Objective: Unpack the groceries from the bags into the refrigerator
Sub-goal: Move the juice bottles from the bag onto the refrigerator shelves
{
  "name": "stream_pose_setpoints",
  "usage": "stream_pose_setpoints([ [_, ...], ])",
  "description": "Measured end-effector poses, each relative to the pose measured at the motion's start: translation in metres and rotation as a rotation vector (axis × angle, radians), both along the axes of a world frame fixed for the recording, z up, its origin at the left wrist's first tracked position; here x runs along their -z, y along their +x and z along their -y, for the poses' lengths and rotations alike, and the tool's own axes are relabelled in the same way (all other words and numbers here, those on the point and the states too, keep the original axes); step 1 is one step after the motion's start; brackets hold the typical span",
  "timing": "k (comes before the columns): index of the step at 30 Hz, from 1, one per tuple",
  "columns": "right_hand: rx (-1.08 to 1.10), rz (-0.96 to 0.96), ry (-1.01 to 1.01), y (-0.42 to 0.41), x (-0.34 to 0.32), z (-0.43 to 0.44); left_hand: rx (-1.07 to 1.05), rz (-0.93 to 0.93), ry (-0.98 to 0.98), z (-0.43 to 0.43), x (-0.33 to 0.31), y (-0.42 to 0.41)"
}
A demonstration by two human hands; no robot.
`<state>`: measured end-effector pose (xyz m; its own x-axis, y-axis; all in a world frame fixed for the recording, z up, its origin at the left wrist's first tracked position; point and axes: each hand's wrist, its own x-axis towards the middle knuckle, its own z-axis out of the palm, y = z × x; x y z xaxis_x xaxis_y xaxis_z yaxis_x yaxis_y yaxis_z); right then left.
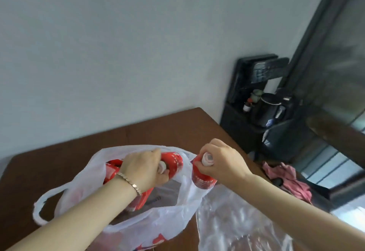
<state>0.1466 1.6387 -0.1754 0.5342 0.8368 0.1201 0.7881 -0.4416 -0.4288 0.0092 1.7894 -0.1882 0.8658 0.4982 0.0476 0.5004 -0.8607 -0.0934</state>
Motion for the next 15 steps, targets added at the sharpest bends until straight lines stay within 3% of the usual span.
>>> stream_pose_setpoints([
  [7,0.386,0.083,0.020,-0.034,-0.040,0.097,0.452,0.142,-0.051,0.080,-0.059,0.013],
  [15,0.907,0.147,-0.005,-0.086,-0.063,0.308,1.044,0.237,-0.009,0.268,-0.081,0.060],
])
